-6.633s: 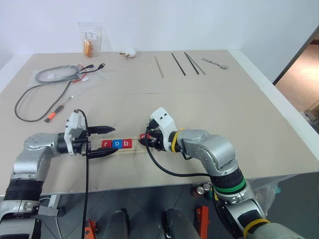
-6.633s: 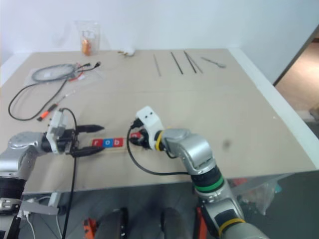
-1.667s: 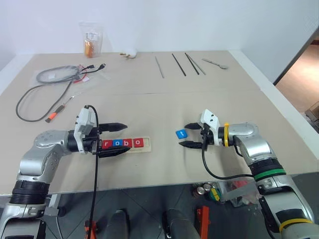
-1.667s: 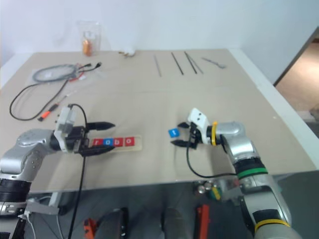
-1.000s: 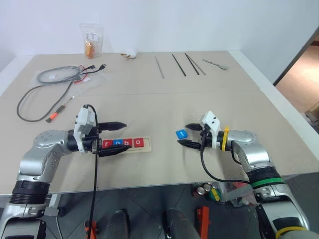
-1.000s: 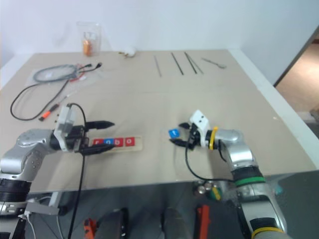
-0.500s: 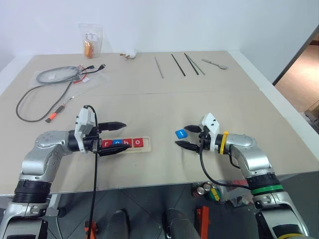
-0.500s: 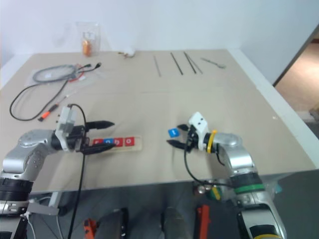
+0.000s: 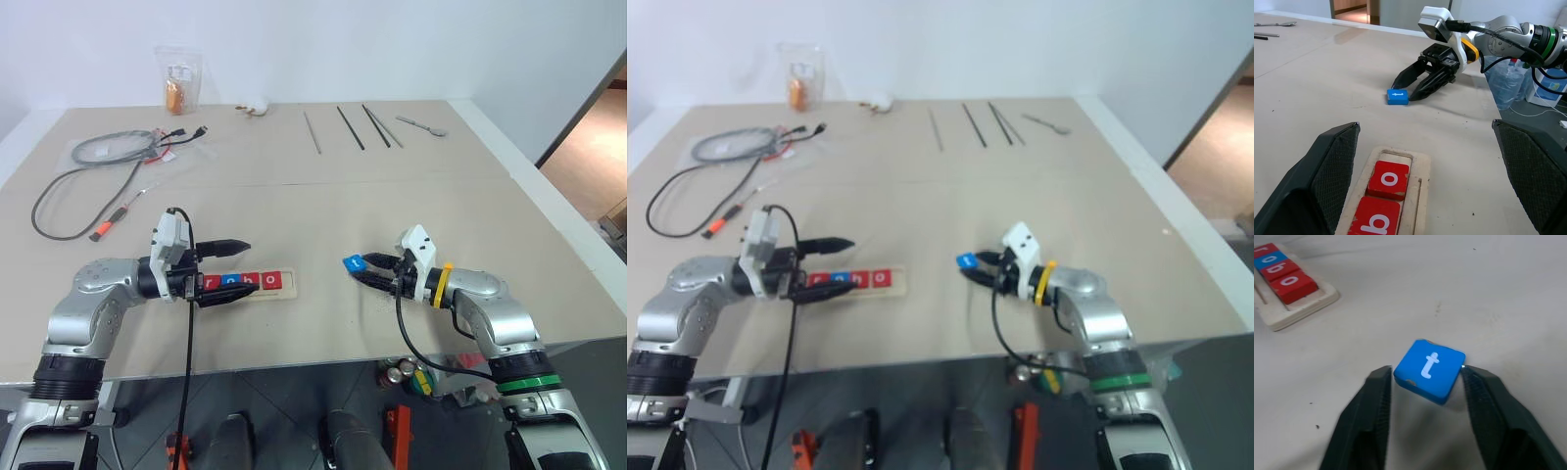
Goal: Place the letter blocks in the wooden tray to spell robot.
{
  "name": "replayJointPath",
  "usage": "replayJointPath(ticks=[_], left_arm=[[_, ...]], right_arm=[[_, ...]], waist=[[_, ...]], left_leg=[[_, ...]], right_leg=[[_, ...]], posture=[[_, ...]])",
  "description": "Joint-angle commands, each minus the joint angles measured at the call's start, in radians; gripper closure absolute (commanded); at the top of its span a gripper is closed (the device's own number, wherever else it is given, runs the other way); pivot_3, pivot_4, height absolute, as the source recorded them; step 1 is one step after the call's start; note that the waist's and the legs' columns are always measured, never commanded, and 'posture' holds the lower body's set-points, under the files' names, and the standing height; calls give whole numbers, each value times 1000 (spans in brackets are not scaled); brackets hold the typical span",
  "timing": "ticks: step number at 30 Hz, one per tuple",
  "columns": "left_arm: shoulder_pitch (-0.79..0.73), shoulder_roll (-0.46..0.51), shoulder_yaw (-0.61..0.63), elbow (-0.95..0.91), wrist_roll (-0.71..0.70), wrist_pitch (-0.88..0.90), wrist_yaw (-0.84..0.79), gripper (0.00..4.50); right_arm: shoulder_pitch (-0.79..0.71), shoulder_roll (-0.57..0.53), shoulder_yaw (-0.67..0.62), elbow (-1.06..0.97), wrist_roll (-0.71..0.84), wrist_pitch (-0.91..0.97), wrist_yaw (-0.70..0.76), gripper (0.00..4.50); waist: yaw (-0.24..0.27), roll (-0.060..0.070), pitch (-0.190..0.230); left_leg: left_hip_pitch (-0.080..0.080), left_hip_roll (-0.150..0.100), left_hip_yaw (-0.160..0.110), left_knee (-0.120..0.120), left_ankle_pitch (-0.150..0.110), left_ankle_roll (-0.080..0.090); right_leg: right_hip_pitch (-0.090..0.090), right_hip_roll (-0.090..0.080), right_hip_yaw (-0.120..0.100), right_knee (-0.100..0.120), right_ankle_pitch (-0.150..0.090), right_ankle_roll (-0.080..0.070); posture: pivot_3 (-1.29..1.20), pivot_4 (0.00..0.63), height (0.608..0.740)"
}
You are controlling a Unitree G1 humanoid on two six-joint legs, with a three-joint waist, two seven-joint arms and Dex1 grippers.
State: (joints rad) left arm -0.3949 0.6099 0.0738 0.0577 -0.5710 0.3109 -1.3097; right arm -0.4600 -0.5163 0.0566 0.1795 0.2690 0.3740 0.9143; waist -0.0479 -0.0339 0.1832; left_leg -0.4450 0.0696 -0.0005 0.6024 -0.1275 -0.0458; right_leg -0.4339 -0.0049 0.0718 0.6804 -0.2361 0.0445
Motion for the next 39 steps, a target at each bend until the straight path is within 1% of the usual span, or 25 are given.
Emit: replayJointPath(ticks=[1, 6, 14, 31, 34, 35, 39], left_arm=[[-15, -3, 4, -21, -7, -14, -2, 0], [-16, -8, 3, -14, -2, -18, -6, 0], [-23, -17, -4, -1, 1, -24, -8, 0], [-29, -22, -11, 12, 6, -36, -10, 0], [-27, -20, -9, 13, 7, -39, -10, 0], [-26, -20, -8, 13, 8, -40, -10, 0], [-22, -14, -2, 16, 8, -45, -12, 0]], right_arm=[[-14, -21, -50, -45, 22, 28, -22, 2129], [-3, -36, -51, -43, 6, 34, -35, 2129], [16, -21, -9, -81, -16, 38, -53, 2129], [-57, 19, 17, 7, -50, 0, -45, 2129], [-52, 20, 8, -6, -39, 2, -39, 2947], [-49, 18, 6, -11, -36, 0, -35, 3287], [-42, 14, -2, -19, -30, -4, -31, 3315]], waist=[[0, 0, 0], [0, 0, 0], [0, 0, 0], [0, 0, 0], [0, 0, 0], [0, 0, 0], [0, 0, 0]], left_leg=[[0, 0, 0, 0, 0, 0], [0, 0, 0, 0, 0, 0], [0, 0, 0, 0, 0, 0], [0, 0, 0, 0, 0, 0], [0, 0, 0, 0, 0, 0], [0, 0, 0, 0, 0, 0], [0, 0, 0, 0, 0, 0]], right_leg=[[0, 0, 0, 0, 0, 0], [0, 0, 0, 0, 0, 0], [0, 0, 0, 0, 0, 0], [0, 0, 0, 0, 0, 0], [0, 0, 0, 0, 0, 0], [0, 0, 0, 0, 0, 0], [0, 0, 0, 0, 0, 0]], posture=[[0, 150, 740], [0, 150, 740], [0, 150, 740], [0, 150, 740], [0, 150, 740], [0, 150, 740], [0, 150, 740]])
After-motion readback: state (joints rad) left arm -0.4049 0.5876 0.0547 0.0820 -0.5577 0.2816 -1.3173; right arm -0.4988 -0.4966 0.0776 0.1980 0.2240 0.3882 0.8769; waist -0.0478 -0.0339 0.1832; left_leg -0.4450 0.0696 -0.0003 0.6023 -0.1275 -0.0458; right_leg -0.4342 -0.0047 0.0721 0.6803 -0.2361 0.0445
